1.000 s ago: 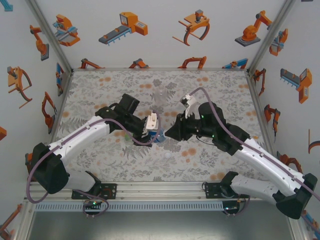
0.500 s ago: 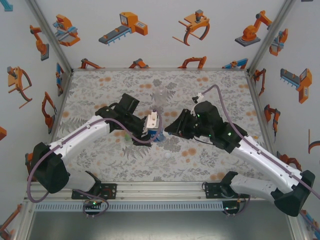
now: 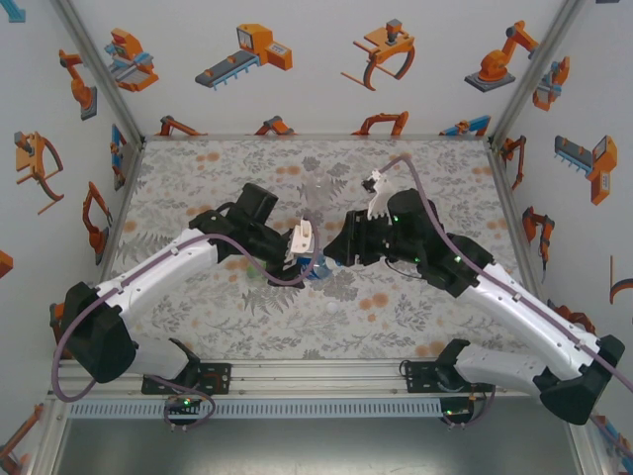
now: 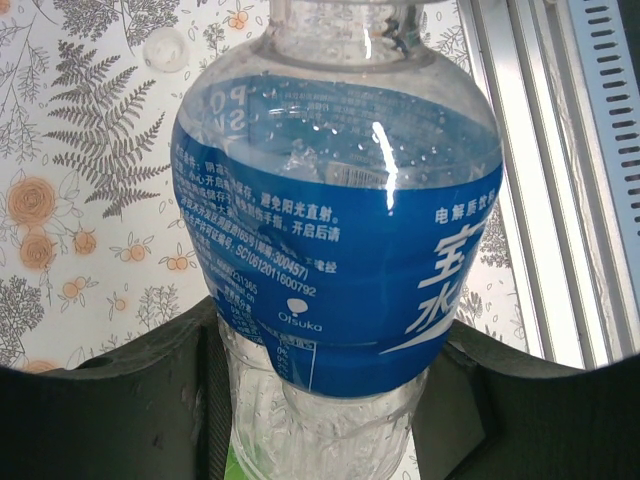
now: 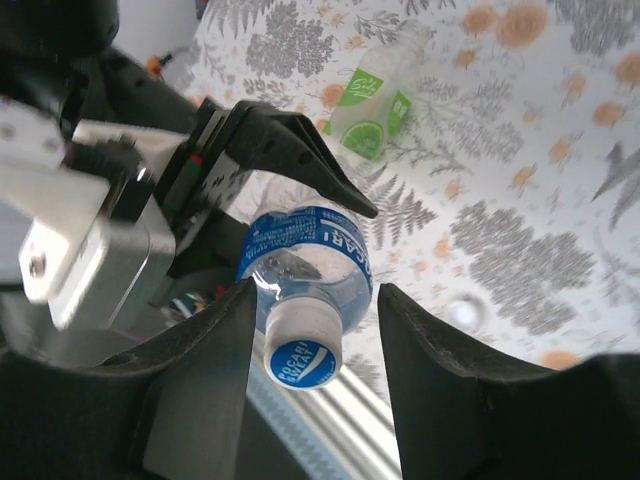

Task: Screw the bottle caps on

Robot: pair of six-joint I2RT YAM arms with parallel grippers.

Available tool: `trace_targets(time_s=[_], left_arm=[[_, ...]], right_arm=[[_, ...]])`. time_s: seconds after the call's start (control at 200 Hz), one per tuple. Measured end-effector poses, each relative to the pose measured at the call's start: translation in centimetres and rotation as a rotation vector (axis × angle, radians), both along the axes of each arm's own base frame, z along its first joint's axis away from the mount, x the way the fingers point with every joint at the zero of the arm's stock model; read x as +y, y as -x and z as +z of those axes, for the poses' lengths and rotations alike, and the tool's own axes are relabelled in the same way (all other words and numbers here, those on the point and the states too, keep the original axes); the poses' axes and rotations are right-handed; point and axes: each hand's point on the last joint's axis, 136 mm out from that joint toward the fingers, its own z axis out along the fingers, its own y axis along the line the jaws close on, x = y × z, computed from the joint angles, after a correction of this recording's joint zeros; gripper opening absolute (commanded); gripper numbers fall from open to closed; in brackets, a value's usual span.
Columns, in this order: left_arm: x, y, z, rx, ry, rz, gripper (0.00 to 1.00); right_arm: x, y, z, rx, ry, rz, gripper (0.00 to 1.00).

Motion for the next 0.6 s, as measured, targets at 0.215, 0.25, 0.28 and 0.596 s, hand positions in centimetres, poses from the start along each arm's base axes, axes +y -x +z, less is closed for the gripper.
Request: trace_targets(time_s=[0.215,0.25,0.28,0.596], left_arm=[[0.0,0.1,0.0,0.002,0.003,-0.003,0.07],[0.0,0.1,0.1,0.002,0.005,-0.006,0.08],[0.0,0.1,0.1,0.002,0.005,-0.007,0.07],[-0.1,0.5,0.4,-0.005,0.025,-0.035,0.07]], right_arm=[[0.4,3.2,2.2,-0.38,0.102,0.326,0.62],[0.4,3.8,2.4,-0.451,0.119,0.384,0.62],[0.4,4.3,2.5,-0.507,0.137,0.435,0.62],[1.1,6.9,0.6,-0.778,0.252,0.772,0.46]])
